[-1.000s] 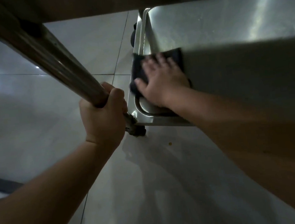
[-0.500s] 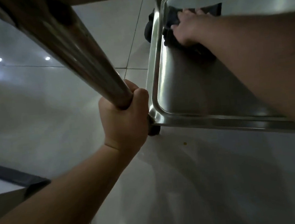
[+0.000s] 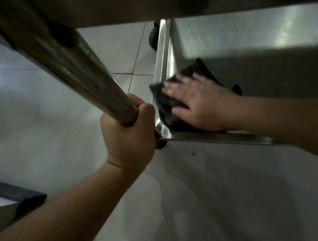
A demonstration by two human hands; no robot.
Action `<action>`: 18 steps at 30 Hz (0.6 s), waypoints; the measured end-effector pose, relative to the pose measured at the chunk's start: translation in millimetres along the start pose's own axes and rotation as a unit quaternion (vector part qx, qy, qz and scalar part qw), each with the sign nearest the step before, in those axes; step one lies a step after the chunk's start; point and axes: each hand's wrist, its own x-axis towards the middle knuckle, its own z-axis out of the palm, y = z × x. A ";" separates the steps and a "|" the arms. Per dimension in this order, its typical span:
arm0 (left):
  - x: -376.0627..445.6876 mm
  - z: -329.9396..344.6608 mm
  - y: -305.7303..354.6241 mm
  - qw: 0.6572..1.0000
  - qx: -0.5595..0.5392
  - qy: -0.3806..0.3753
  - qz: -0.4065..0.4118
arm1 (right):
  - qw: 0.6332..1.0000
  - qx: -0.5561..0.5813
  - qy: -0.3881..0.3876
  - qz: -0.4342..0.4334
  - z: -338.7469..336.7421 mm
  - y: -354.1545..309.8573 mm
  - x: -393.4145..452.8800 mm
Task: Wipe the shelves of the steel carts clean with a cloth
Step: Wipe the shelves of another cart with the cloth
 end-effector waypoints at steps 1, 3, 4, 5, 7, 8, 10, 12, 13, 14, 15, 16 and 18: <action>0.7 0.0 0.5 1.000 0.004 0.002 -0.001 | 0.999 -0.001 -0.018 -0.044 7.5 -7.2 -20.4; 1.4 -0.1 2.4 1.000 0.014 0.001 -0.004 | 0.993 -0.004 -0.059 -0.104 14.3 -8.7 -50.8; 2.1 0.1 3.1 1.000 0.015 0.001 -0.004 | 0.991 -0.012 -0.067 -0.116 13.7 -4.2 -58.1; 2.3 -0.1 3.3 1.000 0.014 0.001 -0.002 | 0.991 -0.025 -0.064 -0.119 11.5 1.0 -60.0; 2.5 0.8 3.4 1.000 0.007 0.002 -0.004 | 0.994 -0.035 -0.039 -0.097 6.4 14.4 -52.3; 2.7 0.9 3.8 1.000 0.005 0.003 -0.007 | 0.997 -0.028 -0.019 -0.072 3.0 24.0 -41.9; 2.5 1.0 3.5 1.000 0.005 -0.005 -0.012 | 0.999 -0.025 0.028 0.007 -7.9 49.2 -11.4; 3.1 1.6 2.9 1.000 0.004 -0.011 -0.010 | 0.989 -0.022 0.063 0.129 -22.6 72.8 24.5; 3.7 1.9 2.5 1.000 0.003 -0.008 -0.009 | 0.979 -0.006 0.072 0.191 -28.5 79.4 41.8; 4.3 2.4 1.7 1.000 0.001 -0.004 -0.009 | 0.967 0.012 0.076 0.242 -31.6 79.5 57.8; 4.5 3.2 0.9 1.000 -0.002 -0.002 -0.008 | 0.959 0.025 0.075 0.273 -31.8 72.3 70.5; 4.4 3.6 0.2 1.000 -0.005 -0.002 -0.008 | 0.957 0.030 0.071 0.281 -29.8 58.5 78.7; 3.8 3.4 -0.1 1.000 -0.010 -0.004 -0.007 | 0.969 0.029 0.061 0.239 -19.5 19.8 83.5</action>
